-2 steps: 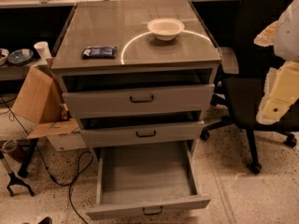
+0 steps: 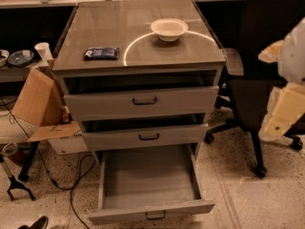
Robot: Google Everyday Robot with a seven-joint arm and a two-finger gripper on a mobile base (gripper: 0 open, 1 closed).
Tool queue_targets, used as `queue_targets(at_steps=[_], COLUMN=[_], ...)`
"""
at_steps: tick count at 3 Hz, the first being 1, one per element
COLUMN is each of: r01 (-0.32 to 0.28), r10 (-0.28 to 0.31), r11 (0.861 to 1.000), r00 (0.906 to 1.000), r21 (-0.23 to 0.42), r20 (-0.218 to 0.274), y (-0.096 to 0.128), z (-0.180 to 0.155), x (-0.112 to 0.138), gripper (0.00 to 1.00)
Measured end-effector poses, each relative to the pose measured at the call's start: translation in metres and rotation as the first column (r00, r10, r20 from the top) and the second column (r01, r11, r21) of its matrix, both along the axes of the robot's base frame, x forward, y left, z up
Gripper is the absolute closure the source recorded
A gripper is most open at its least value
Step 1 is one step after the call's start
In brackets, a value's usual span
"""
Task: Close bottom drawer
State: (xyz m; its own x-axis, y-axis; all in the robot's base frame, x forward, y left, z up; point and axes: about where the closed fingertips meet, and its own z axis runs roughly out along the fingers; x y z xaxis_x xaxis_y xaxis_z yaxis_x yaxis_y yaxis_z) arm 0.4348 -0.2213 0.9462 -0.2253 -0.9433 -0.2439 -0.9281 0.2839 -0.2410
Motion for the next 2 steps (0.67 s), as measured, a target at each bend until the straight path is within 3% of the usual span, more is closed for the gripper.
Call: queue_targets(at_steps=[1, 2], r01=[0.022, 0.038], r10=[-0.018, -0.023], r11=[0.996, 0.984], r00=[0.9989, 0.9961], r21=[0.082, 0.173], r20=[-0.044, -0.085], y=[-0.016, -0.033], z=[-0.078, -0.167], x=[-0.009, -0.025], gripper=[0.0, 0.0])
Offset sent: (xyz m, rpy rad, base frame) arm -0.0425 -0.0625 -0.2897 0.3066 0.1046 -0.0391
